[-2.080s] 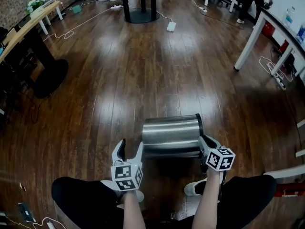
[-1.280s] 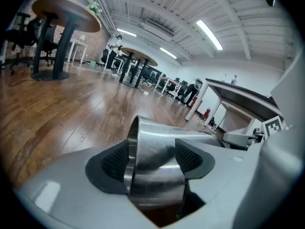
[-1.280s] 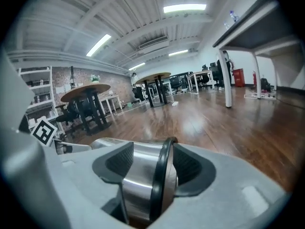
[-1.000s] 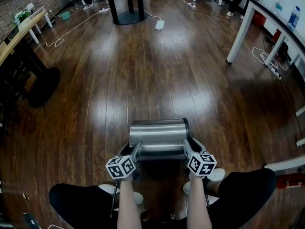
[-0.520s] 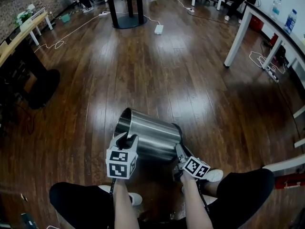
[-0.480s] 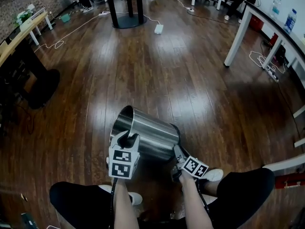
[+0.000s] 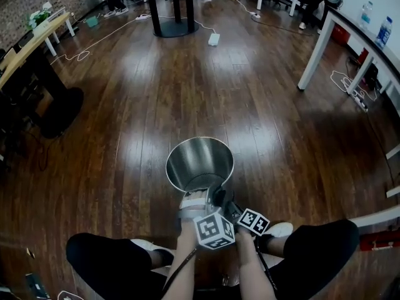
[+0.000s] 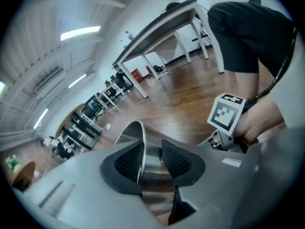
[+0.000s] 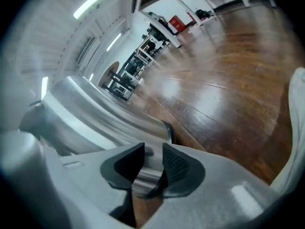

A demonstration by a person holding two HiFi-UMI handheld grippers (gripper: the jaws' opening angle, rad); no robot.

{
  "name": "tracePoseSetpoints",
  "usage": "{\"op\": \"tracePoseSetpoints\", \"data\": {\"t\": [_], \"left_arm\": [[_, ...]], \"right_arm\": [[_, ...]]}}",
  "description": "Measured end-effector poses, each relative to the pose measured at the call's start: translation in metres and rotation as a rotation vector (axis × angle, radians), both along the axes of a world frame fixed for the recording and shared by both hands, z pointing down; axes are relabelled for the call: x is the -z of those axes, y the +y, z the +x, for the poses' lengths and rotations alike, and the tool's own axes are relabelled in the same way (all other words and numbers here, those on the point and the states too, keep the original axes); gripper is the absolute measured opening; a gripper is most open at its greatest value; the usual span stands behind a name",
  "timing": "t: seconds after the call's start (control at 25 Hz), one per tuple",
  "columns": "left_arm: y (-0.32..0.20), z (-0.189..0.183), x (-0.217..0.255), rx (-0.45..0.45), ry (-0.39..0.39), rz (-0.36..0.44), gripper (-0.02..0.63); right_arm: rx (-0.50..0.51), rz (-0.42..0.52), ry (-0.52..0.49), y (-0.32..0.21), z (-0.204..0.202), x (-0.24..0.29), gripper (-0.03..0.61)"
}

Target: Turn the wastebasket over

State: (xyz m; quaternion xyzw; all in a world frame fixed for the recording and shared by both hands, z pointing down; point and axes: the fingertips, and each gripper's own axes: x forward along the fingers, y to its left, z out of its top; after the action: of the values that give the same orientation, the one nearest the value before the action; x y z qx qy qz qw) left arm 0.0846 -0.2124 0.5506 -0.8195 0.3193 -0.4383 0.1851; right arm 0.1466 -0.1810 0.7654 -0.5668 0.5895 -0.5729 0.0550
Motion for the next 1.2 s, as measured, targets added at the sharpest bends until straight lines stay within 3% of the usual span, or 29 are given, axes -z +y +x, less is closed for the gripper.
{"op": "tracePoseSetpoints", "data": {"t": [0.08, 0.16, 0.28, 0.44, 0.64, 0.76, 0.8, 0.88, 1.04, 1.2], "left_arm": [[0.015, 0.006, -0.009, -0.043, -0.035, 0.040, 0.144], [0.030, 0.004, -0.016, -0.043, -0.025, 0.059, 0.142], [0.052, 0.008, -0.028, -0.042, 0.006, 0.042, 0.112], [0.076, 0.015, -0.054, -0.069, -0.023, 0.043, 0.098], [0.075, 0.014, -0.054, -0.041, 0.040, 0.034, 0.107], [0.073, 0.008, -0.051, 0.032, 0.165, -0.047, 0.116], [0.071, 0.003, -0.047, 0.067, 0.216, -0.072, 0.146], [0.068, -0.007, -0.029, 0.127, 0.311, -0.076, 0.173], [0.059, -0.035, 0.033, 0.257, 0.554, -0.018, 0.196], [0.066, -0.081, 0.106, 0.383, 0.797, 0.107, 0.216]], "right_arm": [[-0.013, 0.010, -0.007, 0.000, 0.006, 0.002, 0.100], [0.028, 0.012, 0.062, 0.002, 0.015, 0.003, 0.101], [0.048, 0.046, 0.153, -0.004, 0.032, 0.016, 0.101], [0.056, 0.109, 0.219, -0.013, 0.043, 0.038, 0.101], [0.089, 0.167, 0.278, -0.010, 0.045, 0.060, 0.101], [0.113, 0.257, 0.315, -0.020, 0.043, 0.092, 0.101], [0.126, 0.296, 0.331, -0.023, 0.041, 0.107, 0.101], [0.146, 0.375, 0.371, -0.027, 0.040, 0.142, 0.101], [0.167, 0.551, 0.457, -0.023, 0.035, 0.223, 0.101], [0.222, 0.720, 0.561, 0.006, 0.012, 0.296, 0.112]]}}
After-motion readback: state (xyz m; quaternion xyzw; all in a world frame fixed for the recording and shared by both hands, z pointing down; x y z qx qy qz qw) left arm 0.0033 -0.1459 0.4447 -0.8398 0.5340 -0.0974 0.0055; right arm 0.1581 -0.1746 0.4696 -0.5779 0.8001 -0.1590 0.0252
